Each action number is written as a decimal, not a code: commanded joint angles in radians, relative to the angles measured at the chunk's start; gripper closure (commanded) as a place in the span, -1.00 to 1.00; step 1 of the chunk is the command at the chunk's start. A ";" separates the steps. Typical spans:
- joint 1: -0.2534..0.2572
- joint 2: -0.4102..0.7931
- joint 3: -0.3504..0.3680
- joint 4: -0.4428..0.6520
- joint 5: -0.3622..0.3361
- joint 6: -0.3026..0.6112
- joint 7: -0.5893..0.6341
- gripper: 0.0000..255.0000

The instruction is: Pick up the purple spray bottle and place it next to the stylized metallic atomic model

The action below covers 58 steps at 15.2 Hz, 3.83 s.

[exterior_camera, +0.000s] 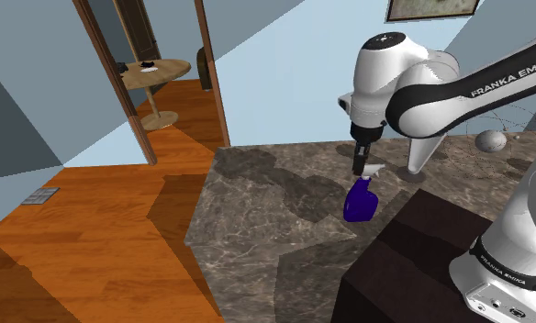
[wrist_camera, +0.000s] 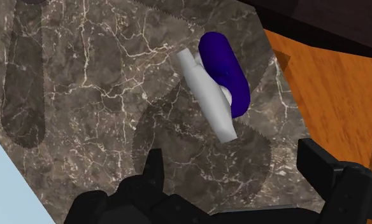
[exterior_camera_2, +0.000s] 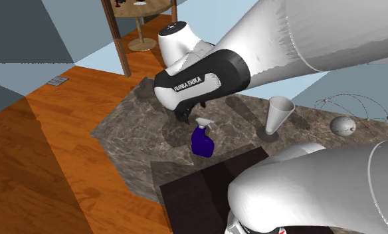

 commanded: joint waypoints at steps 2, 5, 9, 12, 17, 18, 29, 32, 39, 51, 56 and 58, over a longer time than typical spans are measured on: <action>-0.011 0.031 0.001 -0.024 -0.017 0.056 0.007 -1.00; -0.027 0.072 0.002 -0.045 -0.037 0.119 0.019 -1.00; -0.027 0.072 0.002 -0.045 -0.037 0.119 0.019 -1.00; -0.027 0.072 0.002 -0.045 -0.037 0.119 0.019 -1.00; -0.027 0.072 0.002 -0.045 -0.037 0.119 0.019 1.00; -0.027 0.072 0.002 -0.045 -0.037 0.119 0.019 1.00; -0.011 0.009 -0.010 -0.004 -0.012 0.017 -0.014 1.00; -0.006 -0.017 -0.014 0.020 -0.003 -0.032 -0.028 1.00; 0.002 -0.065 -0.023 0.083 0.012 -0.141 -0.057 1.00; 0.007 -0.111 -0.032 0.215 0.026 -0.314 -0.096 1.00; 0.007 -0.118 -0.035 0.277 0.029 -0.382 -0.110 1.00; 0.007 -0.119 -0.035 0.302 0.030 -0.409 -0.115 1.00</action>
